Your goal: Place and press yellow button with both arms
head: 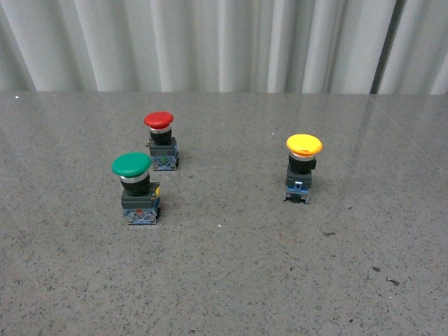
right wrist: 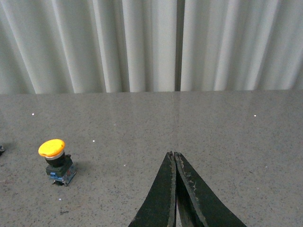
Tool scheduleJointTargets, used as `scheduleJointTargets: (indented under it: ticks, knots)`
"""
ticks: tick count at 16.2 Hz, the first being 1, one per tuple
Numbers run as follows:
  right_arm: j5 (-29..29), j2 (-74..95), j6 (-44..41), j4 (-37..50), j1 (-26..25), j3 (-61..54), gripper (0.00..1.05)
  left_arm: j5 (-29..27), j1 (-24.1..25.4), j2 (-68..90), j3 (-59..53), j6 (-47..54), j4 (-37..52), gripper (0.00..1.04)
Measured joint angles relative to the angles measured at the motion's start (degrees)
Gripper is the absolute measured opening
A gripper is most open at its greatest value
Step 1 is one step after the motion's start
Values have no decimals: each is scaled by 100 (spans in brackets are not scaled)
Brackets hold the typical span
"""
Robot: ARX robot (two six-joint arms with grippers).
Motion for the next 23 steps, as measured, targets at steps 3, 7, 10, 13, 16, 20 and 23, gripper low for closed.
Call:
scheduleJointTargets:
  ticks: [3,7,10,13,16,20,23]
  knots:
    - [-420,-420,-24,-44,-341,-313,2,0,0,0,0,0,0,98]
    - [-844,-916,-52,-214,-828,-638,2,2,0,0,0,-2,2,98]
    - [-844,-1231,-55,-391,-828,-802,2,0,0,0,0,-2,0,98]
    - [-844,-1515,-55,-557,-828,-892,2,0,0,0,0,0,0,98]
    - [-841,-1825,-57,-645,-828,-1071,2,0,0,0,0,-2,0,98]
    - [-859,-2879,-57,-1755,-828,-1069,2,-2,0,0,0,-2,0,98]
    - [-859,-2911,-57,-1751,-828,-1067,2,2,0,0,0,-2,-2,98]
